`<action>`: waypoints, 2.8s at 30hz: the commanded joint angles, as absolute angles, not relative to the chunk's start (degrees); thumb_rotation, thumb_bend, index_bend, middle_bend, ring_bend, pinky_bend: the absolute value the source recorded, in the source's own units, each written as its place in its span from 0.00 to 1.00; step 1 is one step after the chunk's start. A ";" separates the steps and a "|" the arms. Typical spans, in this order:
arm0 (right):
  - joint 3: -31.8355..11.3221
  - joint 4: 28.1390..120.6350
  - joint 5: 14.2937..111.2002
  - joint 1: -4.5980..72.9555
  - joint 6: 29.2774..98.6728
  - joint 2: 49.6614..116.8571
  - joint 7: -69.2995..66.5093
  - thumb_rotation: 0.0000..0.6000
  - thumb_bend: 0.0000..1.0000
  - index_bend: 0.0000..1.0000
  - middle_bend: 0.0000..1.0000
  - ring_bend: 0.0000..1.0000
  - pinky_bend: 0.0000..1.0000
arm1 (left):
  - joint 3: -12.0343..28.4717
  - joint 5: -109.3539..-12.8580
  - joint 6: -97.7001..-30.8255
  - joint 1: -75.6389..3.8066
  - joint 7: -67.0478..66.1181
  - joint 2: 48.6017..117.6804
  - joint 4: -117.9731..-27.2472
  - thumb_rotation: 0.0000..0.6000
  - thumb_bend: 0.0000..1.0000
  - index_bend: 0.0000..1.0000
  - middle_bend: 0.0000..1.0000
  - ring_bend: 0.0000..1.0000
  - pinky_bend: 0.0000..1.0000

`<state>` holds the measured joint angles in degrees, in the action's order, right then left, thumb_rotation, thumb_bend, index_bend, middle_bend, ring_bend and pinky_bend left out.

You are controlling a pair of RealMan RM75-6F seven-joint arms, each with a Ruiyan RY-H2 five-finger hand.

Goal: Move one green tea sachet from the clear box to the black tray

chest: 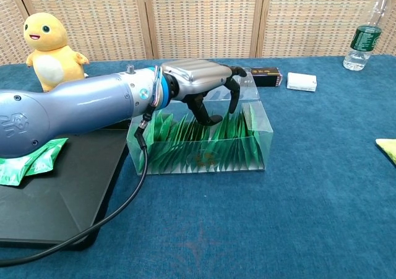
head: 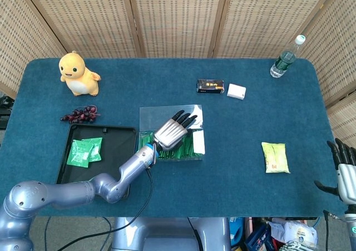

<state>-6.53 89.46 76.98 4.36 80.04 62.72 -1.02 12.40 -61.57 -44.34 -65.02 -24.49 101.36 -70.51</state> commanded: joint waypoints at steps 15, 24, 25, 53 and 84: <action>-6.52 89.32 76.82 4.45 79.78 62.80 -1.04 1.00 0.00 0.00 0.00 0.00 0.00 | 12.16 -59.89 -44.23 -64.98 -25.84 100.81 -71.04 1.00 0.45 0.50 0.00 0.00 0.00; -6.49 89.29 76.80 4.48 79.67 62.81 -1.13 1.00 0.00 0.01 0.00 0.00 0.00 | 12.27 -60.90 -44.83 -64.93 -24.92 101.10 -70.63 1.00 0.45 0.50 0.00 0.00 0.00; -6.49 89.26 76.79 4.48 79.64 62.80 -1.18 1.00 0.00 0.01 0.00 0.00 0.00 | 12.25 -61.00 -44.87 -64.90 -24.82 101.13 -70.62 1.00 0.45 0.50 0.00 0.00 0.00; -6.35 89.28 76.90 4.62 79.26 62.74 -1.45 1.00 0.00 0.01 0.00 0.00 0.00 | 12.42 -60.05 -44.82 -64.84 -25.62 99.91 -71.47 1.00 0.56 0.61 0.00 0.00 0.00; -6.03 89.85 77.73 4.45 79.83 62.63 -1.38 1.00 0.00 0.01 0.00 0.00 0.00 | 16.47 -62.47 -51.79 -62.94 -23.77 91.70 -82.79 1.00 0.56 0.68 0.00 0.00 0.00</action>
